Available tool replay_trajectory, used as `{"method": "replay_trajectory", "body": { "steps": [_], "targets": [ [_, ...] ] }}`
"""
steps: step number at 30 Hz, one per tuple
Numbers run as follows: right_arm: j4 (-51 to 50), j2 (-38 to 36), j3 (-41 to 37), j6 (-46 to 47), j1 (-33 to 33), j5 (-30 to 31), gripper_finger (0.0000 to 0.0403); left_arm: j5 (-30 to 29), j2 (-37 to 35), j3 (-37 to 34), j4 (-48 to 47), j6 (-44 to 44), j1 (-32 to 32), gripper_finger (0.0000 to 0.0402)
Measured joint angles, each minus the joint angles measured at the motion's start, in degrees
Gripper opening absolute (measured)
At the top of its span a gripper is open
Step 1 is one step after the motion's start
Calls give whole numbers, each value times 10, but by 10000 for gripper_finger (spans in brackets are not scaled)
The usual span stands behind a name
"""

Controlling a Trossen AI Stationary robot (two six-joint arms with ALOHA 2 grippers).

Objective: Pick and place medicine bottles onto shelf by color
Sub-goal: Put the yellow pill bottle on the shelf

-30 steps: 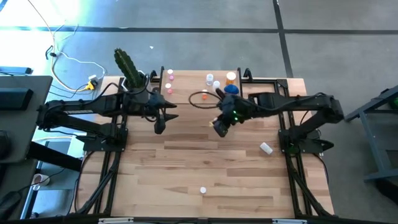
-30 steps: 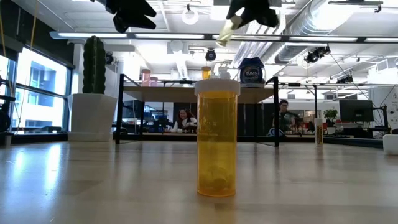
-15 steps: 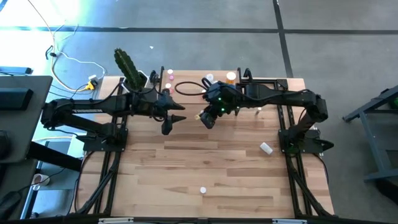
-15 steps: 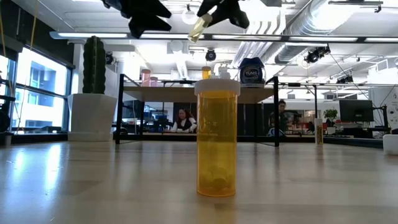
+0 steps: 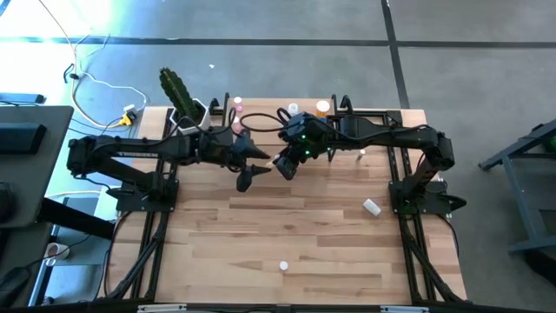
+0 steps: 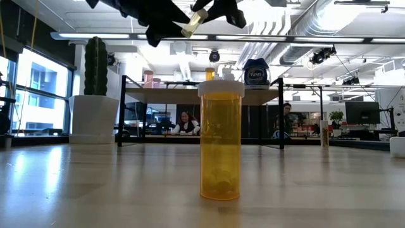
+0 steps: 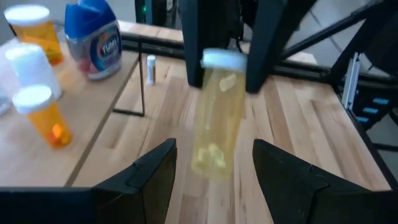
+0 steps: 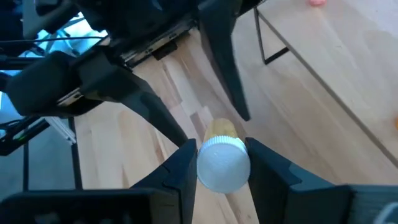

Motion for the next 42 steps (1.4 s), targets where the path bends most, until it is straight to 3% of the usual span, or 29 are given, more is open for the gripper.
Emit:
{"method": "replay_trajectory", "body": {
  "steps": [8, 23, 32, 42],
  "targets": [
    [1, 0, 0, 2, 0, -2, 103, 0, 11, 0, 26, 0, 0, 194],
    [17, 0, 0, 18, 0, -12, 103, 4, 11, 0, 26, 36, 0, 93],
    [17, 0, 0, 11, 0, -12, 105, 2, 11, 0, 26, 37, 0, 90],
    [67, 0, 0, 16, -11, -1, 179, -3, 8, 0, 31, 41, 10, 90]
  ]
}}
